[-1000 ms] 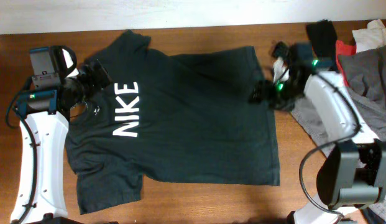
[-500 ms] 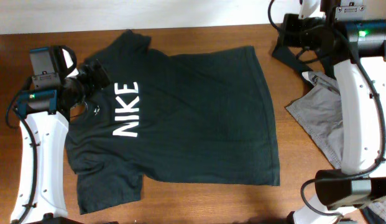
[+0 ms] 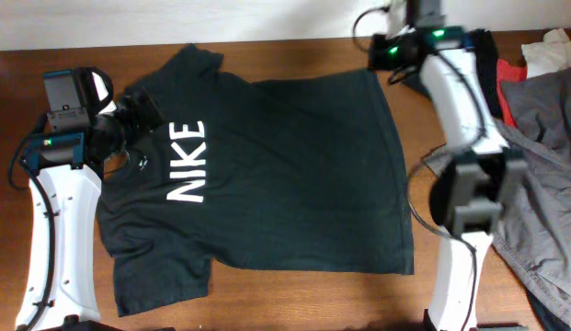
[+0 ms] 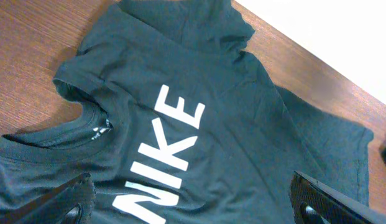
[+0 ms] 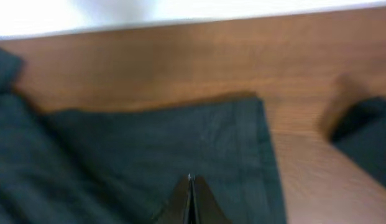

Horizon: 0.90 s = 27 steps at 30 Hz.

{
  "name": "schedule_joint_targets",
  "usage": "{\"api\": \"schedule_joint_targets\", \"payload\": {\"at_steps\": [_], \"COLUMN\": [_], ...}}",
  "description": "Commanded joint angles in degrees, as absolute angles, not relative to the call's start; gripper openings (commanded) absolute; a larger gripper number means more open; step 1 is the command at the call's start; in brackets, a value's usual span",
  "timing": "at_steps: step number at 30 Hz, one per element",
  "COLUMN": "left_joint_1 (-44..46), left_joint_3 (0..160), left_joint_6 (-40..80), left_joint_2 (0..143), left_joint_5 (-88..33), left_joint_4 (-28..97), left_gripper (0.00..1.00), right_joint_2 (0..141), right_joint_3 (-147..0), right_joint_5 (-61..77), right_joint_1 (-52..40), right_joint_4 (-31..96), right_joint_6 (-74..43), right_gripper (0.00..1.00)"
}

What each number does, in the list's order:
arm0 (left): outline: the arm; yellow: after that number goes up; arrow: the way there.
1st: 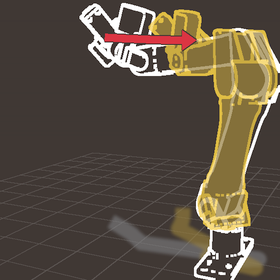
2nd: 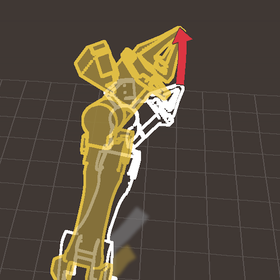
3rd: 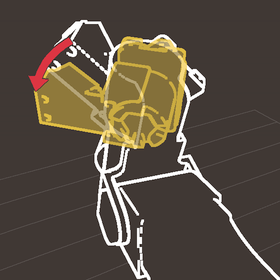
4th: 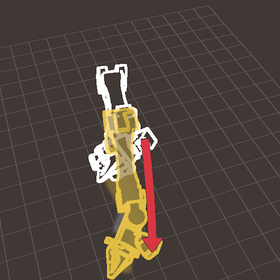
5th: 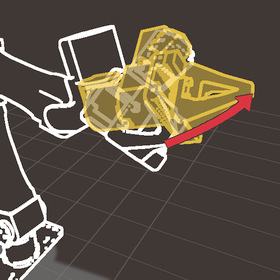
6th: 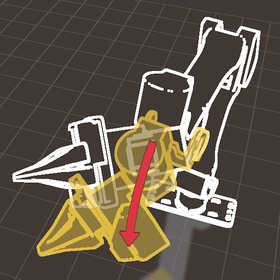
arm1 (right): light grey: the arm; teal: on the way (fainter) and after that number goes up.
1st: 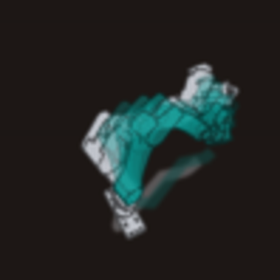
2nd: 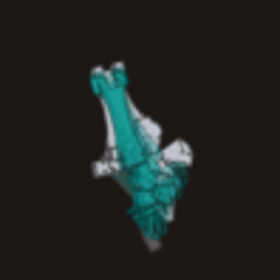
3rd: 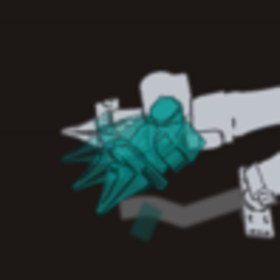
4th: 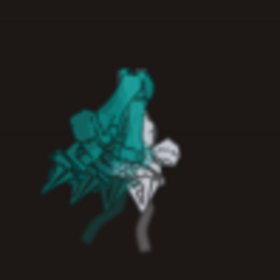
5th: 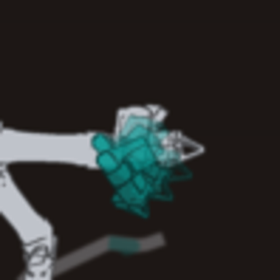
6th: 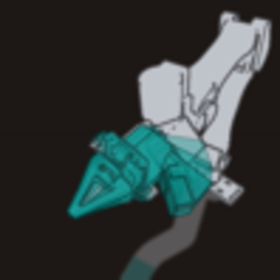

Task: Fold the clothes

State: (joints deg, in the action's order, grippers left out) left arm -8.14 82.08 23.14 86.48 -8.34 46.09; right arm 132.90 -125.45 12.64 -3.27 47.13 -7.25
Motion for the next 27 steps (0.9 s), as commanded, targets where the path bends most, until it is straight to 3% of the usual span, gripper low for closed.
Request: {"api": "schedule_joint_targets", "payload": {"at_steps": [1, 27], "left_joint_1": [-8.0, -8.0], "left_joint_3": [83.0, 83.0], "left_joint_6": [22.6, 22.6], "left_joint_2": [86.6, 86.6], "left_joint_5": [-8.1, -8.1], "left_joint_4": [46.0, 46.0], "left_gripper": [0.99, 0.99], "right_joint_2": [136.7, 148.1], "right_joint_3": [-125.6, -125.6], "right_joint_5": [11.7, 7.3], "right_joint_1": [-4.4, -6.0], "right_joint_4": [45.1, 35.7], "right_joint_6": [-6.4, -6.4], "right_gripper": [0.04, 0.04]}}
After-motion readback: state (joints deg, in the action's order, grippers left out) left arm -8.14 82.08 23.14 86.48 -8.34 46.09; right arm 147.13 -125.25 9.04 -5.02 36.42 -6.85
